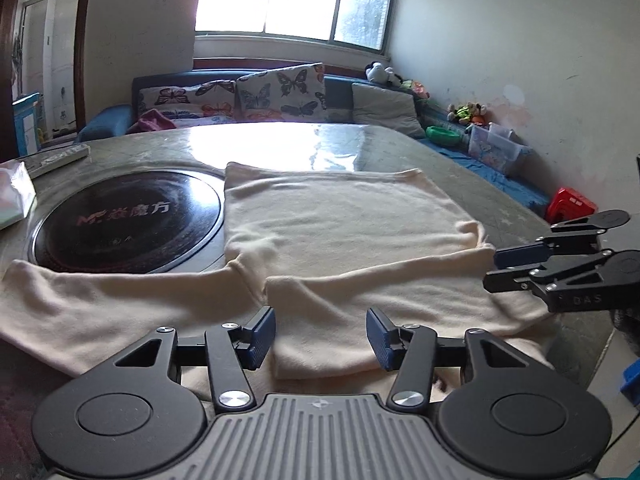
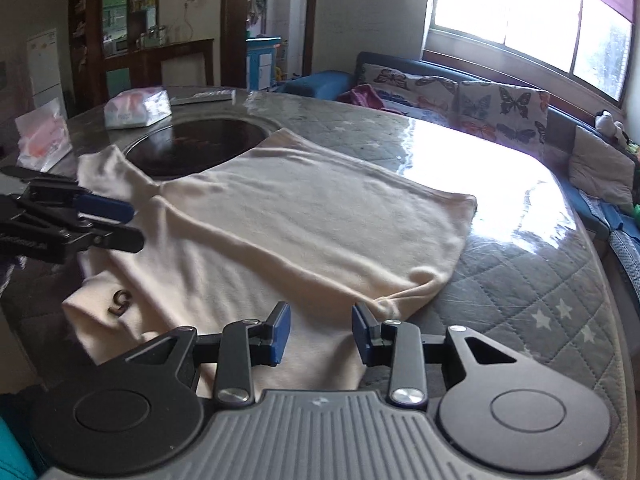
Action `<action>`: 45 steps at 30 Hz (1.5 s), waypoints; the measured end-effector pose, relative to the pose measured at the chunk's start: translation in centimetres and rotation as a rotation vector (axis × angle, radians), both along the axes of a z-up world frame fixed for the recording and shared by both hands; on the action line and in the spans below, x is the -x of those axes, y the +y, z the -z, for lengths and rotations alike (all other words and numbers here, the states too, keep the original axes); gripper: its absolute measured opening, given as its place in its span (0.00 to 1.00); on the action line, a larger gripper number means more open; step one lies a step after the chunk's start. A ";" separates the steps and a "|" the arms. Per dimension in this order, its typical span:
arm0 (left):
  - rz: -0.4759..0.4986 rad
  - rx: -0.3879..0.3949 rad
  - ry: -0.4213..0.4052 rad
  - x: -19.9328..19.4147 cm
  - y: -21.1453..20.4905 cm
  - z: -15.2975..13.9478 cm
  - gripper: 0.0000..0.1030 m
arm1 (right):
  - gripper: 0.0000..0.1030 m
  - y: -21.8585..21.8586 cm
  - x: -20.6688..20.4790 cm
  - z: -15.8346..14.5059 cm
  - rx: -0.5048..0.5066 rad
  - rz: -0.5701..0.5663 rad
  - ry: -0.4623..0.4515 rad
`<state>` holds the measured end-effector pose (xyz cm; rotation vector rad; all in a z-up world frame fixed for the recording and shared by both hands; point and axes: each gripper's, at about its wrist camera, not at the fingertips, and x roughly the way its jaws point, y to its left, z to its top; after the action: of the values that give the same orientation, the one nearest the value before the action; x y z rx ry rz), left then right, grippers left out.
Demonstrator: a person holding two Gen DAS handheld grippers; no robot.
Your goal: Fold clothes
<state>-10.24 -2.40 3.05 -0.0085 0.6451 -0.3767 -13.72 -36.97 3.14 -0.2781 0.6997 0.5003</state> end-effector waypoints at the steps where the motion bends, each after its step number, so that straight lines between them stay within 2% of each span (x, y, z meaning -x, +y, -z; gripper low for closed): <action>1: -0.009 -0.012 0.001 0.1 0.2 0.1 0.52 | 0.33 0.3 0.1 0.2 0.013 -0.009 -0.001; 4: -0.038 -0.023 0.008 0.5 1.2 0.4 0.53 | 0.33 1.2 0.4 0.2 0.046 -0.040 -0.013; 8: -0.113 0.003 0.006 0.9 3.5 0.1 0.54 | 0.34 2.6 0.0 -0.6 0.028 -0.090 -0.021; 17: -0.461 -0.003 0.008 -0.8 11.2 -0.7 0.59 | 0.35 7.1 -1.3 0.6 0.027 -0.193 0.004; 22: -0.664 -0.056 0.007 -2.2 15.1 -0.7 0.63 | 0.39 7.4 -1.2 0.2 0.021 -0.199 0.004; 26: -0.748 -0.020 0.043 -3.2 17.2 0.2 0.63 | 0.39 7.0 -0.8 0.0 0.018 -0.190 0.005; 29: -0.756 -0.018 0.037 -3.5 17.5 0.5 0.61 | 0.39 6.4 -0.6 -0.2 0.012 -0.178 0.003; 31: -0.749 -0.023 0.025 -3.6 17.2 0.6 0.57 | 0.39 6.0 -0.5 -0.3 0.005 -0.165 0.001; 34: -0.750 -0.022 0.010 -3.8 17.0 0.6 0.39 | 0.39 5.4 -0.4 -0.4 -0.010 -0.142 0.000; 36: -0.749 0.000 0.007 -3.8 17.1 0.5 0.18 | 0.39 5.1 -0.3 -0.4 -0.020 -0.129 -0.002; 38: -0.735 0.028 0.002 -3.8 17.1 0.2 0.09 | 0.39 4.8 -0.1 -0.5 -0.027 -0.122 -0.003; 41: -0.657 0.080 -0.055 -2.9 15.7 -1.3 0.07 | 0.39 4.1 0.1 -0.7 -0.050 -0.107 -0.006; 45: -0.464 0.138 -0.155 -1.6 11.7 -4.8 0.07 | 0.39 3.0 -0.1 -1.1 -0.091 -0.068 -0.009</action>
<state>-8.61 9.29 7.80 -0.2546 0.4451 0.0276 -13.65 -34.01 4.29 -0.2189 0.6588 0.5940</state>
